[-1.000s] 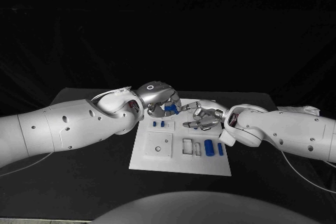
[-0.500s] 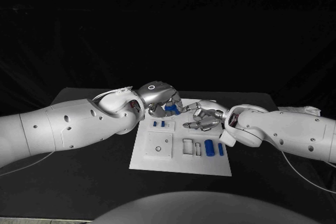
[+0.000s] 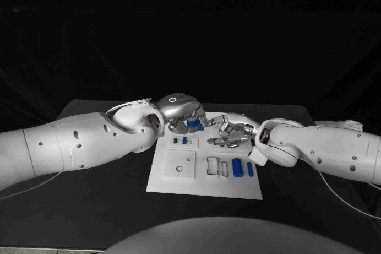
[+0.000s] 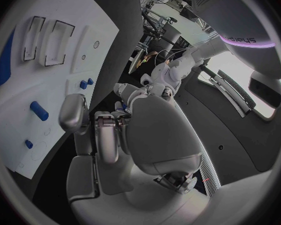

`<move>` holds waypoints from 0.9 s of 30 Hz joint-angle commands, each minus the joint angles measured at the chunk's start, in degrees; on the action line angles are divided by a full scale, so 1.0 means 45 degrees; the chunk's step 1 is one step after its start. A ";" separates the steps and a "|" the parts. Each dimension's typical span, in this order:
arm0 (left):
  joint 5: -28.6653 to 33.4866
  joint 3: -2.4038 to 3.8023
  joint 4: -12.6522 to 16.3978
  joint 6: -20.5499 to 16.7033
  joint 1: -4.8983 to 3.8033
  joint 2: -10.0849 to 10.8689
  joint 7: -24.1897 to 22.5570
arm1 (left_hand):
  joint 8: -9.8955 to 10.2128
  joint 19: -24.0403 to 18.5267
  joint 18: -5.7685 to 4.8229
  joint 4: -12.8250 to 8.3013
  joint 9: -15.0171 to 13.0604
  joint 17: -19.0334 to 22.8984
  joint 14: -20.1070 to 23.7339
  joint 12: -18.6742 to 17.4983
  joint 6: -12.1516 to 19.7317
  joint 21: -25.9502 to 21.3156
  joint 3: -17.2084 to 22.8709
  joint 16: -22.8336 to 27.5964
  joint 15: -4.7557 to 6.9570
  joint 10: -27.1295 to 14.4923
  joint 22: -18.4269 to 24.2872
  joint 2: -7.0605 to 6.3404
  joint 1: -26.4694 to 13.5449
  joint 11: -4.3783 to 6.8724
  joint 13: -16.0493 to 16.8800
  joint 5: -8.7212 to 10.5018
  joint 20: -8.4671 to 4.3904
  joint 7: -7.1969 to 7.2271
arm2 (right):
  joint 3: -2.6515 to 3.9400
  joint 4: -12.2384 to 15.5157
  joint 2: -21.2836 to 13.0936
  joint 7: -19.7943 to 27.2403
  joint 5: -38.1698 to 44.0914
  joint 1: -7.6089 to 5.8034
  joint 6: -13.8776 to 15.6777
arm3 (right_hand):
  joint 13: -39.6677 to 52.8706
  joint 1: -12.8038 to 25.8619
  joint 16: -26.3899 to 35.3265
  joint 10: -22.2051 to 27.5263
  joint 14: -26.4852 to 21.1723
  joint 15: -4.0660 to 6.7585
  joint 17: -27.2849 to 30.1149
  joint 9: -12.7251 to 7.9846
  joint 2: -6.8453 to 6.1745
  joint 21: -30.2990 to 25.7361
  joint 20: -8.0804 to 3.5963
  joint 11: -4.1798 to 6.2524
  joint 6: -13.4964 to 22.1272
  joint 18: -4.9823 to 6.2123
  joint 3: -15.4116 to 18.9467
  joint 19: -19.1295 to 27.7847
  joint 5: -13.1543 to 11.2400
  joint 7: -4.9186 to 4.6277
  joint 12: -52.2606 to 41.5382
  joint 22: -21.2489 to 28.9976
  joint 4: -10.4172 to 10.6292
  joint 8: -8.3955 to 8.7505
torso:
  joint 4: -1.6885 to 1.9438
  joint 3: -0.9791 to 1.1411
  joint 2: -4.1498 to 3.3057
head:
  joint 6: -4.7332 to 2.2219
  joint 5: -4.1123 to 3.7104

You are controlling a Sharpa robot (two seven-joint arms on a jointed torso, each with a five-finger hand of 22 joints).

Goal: Assemble the parts on the task board

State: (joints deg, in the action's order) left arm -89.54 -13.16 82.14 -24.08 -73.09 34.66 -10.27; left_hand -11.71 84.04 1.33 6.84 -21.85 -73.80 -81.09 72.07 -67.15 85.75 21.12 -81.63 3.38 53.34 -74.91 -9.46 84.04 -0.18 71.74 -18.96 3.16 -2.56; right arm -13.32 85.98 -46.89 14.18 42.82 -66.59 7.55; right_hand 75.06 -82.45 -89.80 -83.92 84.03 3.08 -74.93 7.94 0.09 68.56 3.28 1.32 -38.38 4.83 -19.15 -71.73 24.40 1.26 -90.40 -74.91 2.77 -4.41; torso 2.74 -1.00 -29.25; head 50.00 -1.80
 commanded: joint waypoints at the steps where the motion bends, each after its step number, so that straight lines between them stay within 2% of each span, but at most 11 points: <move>1: -0.0127 -0.0004 -0.0023 0.0346 0.0012 -0.0049 0.0070 | -0.0032 0.0552 -0.0013 -0.0009 -0.0022 0.0011 0.0085 -0.0063 -0.0061 -0.0067 0.0098 0.0072 -0.0015 -0.0074 -0.2983 0.0053 0.0085 -0.0037 -0.0011 -0.0057 0.0016 -0.0185 | 0.0016 0.0042 0.0006 0.0419 -0.0155 -0.0003 -0.0130 | 0.3319 -0.0153 -0.0044 -0.1351 0.1327 0.0096 -0.3348 -0.0024 0.0034 -0.0069 -0.0029 0.0054 0.0073 0.0147 -0.0010 0.0099 -0.0047 0.0062 0.0089 -0.1741 -0.0075 0.0018 | 0.0004 -0.0004 -0.0001 | 0.0000 0.0020; 7: -0.0131 -0.0005 -0.0131 0.0461 0.0040 -0.0139 0.0115 | -0.0025 0.0519 -0.0002 -0.0008 -0.0028 0.0036 0.0116 -0.0195 -0.0048 -0.0105 0.0109 0.0097 -0.0023 -0.0261 -0.2968 0.0055 0.0082 -0.0045 -0.0153 -0.0064 0.0024 -0.0191 | 0.0016 0.0137 -0.0003 0.0461 -0.0596 -0.0002 -0.0539 | 0.3319 -0.0212 -0.0044 -0.1351 0.1327 0.0089 -0.3348 0.0042 0.0069 -0.0151 -0.0024 0.0045 -0.0330 0.0166 -0.0071 0.0195 -0.0057 0.0071 0.0089 -0.1715 -0.0140 -0.0067 | 0.0005 -0.0004 -0.0001 | 0.0000 0.0015; 18: -0.0132 -0.0005 -0.0219 0.0573 0.0064 -0.0227 0.0146 | -0.0021 0.0496 0.0005 -0.0009 -0.0038 0.0040 0.0135 -0.0341 -0.0037 -0.0131 0.0121 0.0110 -0.0033 -0.0451 -0.2958 0.0056 0.0075 -0.0055 -0.0310 -0.0085 0.0034 -0.0200 | 0.0016 0.0205 -0.0027 0.0593 -0.0910 -0.0002 -0.0687 | 0.3319 -0.0221 -0.0044 -0.1351 0.1327 0.0064 -0.3348 0.0218 0.0106 -0.0102 -0.0003 0.0018 -0.1098 0.0163 -0.0181 0.0251 -0.0082 -0.0271 0.0089 -0.1720 -0.0254 -0.0441 | 0.0000 -0.0001 -0.0004 | 0.0000 0.0048; 27: -0.0162 -0.0005 -0.0271 0.0726 0.0068 -0.0261 0.0182 | -0.0020 0.0428 0.0028 -0.0016 -0.0050 0.0098 0.0187 -0.0502 -0.0030 -0.0214 0.0134 0.0153 -0.0042 -0.0675 -0.2928 0.0054 0.0071 -0.0062 -0.0481 -0.0103 0.0044 -0.0206 | 0.0016 0.0204 -0.0045 0.0573 -0.1174 -0.0001 -0.0843 | 0.3319 -0.0254 -0.0044 -0.1351 0.1327 0.0064 -0.3348 0.0273 0.0112 -0.0082 -0.0002 0.0019 -0.1267 0.0162 -0.0224 0.0255 -0.0074 -0.0337 0.0089 -0.1723 -0.0306 -0.0531 | 0.0001 -0.0004 0.0006 | 0.0000 0.0040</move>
State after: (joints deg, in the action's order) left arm -89.74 -13.17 81.42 -22.01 -72.77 33.45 -10.62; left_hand -11.70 84.04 1.34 6.88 -21.95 -73.41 -80.49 70.02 -67.15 85.08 21.45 -81.19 3.18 50.61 -74.90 -9.92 84.33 -0.45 69.68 -19.14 3.16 -2.94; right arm -13.27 86.36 -47.19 14.52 38.43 -66.61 6.68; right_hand 75.34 -82.96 -89.80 -83.72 84.03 3.08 -74.94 9.09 0.59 68.16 3.28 1.12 -43.40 4.83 -20.18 -70.91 24.40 -0.60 -90.38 -74.90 1.74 -6.43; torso 2.75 -1.02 -29.25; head 50.00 -1.60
